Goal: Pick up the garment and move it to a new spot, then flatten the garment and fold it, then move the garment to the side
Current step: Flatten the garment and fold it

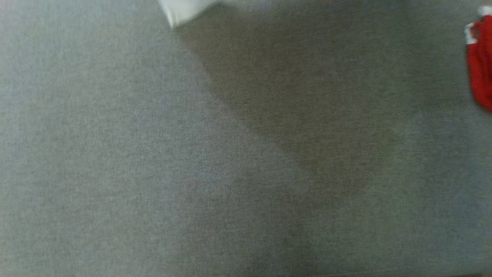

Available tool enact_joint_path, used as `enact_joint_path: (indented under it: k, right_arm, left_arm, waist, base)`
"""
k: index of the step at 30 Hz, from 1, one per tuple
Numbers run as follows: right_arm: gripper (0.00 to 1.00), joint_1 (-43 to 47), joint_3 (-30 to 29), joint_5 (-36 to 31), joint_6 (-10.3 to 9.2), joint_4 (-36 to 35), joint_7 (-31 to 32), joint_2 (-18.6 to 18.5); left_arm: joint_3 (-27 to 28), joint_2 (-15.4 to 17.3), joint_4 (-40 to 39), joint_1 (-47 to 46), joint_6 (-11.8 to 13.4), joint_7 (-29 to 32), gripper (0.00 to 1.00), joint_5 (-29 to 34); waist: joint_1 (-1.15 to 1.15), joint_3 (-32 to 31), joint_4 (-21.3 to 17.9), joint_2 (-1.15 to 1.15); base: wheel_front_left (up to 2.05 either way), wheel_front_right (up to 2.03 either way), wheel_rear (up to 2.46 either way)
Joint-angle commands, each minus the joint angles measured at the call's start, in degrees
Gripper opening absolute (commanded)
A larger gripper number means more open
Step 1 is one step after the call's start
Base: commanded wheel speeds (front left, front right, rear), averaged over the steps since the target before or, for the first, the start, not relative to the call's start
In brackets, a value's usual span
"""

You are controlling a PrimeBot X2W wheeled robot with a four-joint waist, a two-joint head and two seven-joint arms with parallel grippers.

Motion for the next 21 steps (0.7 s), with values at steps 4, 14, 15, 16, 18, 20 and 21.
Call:
enact_joint_path:
  k: [4, 14, 15, 16, 18, 20, 21]
  right_arm:
    - [0.00, 1.91, 3.07, 2.00, 0.39, 1.77, -3.10, -0.73]
    - [0.00, 19.59, 9.27, 7.62, 0.39, 5.98, -7.61, -3.59]
    - [0.00, 22.15, 9.49, 8.36, 0.39, 5.99, -7.91, -3.95]
    - [0.00, 24.80, 9.40, 9.22, 0.39, 5.89, -8.21, -4.25]
    - [0.00, 30.23, 9.36, 10.62, 0.39, 5.31, -8.61, -4.83]
    - [0.00, 35.68, 9.75, 11.05, 0.39, 4.24, -8.89, -5.23]
    - [0.00, 38.38, 9.85, 11.42, 0.39, 3.73, -8.97, -5.21]
  left_arm:
    - [5.83, 1.77, -3.09, 8.47, -3.42, -0.18, 0.00, -1.25]
    - [10.86, 3.61, -10.70, 41.24, -8.22, -0.19, 0.00, -2.84]
    - [10.65, 3.73, -11.40, 45.03, -8.50, -0.19, 0.00, -2.85]
    - [10.43, 3.75, -12.12, 48.83, -8.69, -0.19, 0.00, -2.94]
    - [9.82, 3.98, -13.66, 56.09, -8.87, -0.19, 0.00, -2.50]
    - [9.51, 3.94, -15.14, 62.90, -8.79, -0.19, 0.00, -2.28]
    - [9.29, 3.83, -15.58, 66.06, -8.53, -0.19, 0.00, -2.09]
  waist:
    - [-0.02, 2.44, 1.23, 0.00]
    - [-0.02, -3.78, 2.10, 0.00]
    - [-0.02, -5.06, 2.22, 0.00]
    - [-0.02, -6.32, 2.30, 0.00]
    - [-0.02, -8.66, 2.29, 0.00]
    - [-0.02, -10.62, 2.21, 0.00]
    - [-0.02, -11.64, 2.20, 0.00]
  base:
    - [0.00, 0.00, 0.00]
    - [0.00, 0.00, 0.00]
    - [0.00, 0.00, 0.00]
    - [0.00, 0.00, 0.00]
    - [0.00, 0.00, 0.00]
    - [0.00, 0.00, 0.00]
    - [0.00, 0.00, 0.00]
